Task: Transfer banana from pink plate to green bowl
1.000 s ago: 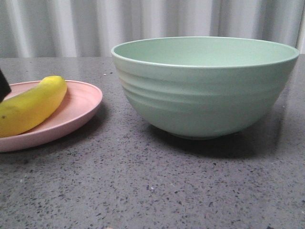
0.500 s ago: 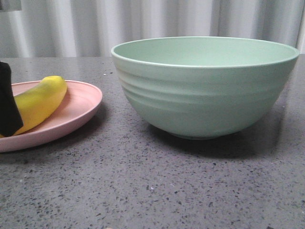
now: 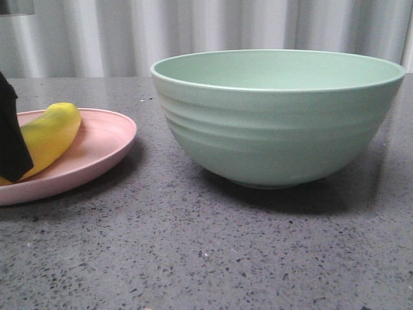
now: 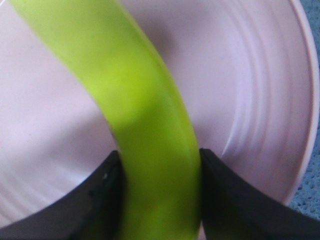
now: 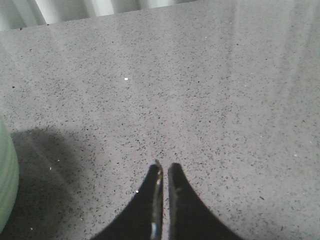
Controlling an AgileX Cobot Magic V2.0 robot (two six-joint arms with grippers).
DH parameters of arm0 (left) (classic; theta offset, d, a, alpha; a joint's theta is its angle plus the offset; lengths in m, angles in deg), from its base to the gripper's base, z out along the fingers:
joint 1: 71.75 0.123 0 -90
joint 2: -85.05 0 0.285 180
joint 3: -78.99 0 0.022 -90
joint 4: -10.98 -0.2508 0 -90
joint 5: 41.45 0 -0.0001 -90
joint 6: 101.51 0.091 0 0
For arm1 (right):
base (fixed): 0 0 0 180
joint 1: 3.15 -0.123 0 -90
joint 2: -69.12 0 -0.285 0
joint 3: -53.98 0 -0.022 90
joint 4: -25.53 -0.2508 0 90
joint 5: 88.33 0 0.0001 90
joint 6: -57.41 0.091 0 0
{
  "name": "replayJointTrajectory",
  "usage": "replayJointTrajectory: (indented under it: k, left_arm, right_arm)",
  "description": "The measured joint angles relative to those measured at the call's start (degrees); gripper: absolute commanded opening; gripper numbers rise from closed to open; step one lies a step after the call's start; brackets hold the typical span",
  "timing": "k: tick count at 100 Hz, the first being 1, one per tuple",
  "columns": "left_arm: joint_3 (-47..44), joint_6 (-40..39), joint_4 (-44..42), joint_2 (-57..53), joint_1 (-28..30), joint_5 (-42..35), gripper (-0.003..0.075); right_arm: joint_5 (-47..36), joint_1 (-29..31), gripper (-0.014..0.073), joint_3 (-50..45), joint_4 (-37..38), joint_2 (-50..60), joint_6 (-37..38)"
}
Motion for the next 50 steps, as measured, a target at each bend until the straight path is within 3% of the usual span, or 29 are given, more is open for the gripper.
replayJointTrajectory:
  k: [25,50]
  left_arm:
    - [0.7,0.0,1.3,0.1,0.0,0.0,0.0186]
    - [5.9,1.8,6.2,-1.0,0.0,0.4,0.0186]
  right_arm:
    - [2.1,-0.2,-0.0064,0.5,0.0,0.0,0.0]
    - [12.9,-3.8,-0.0055,8.3,-0.1,-0.8,-0.4]
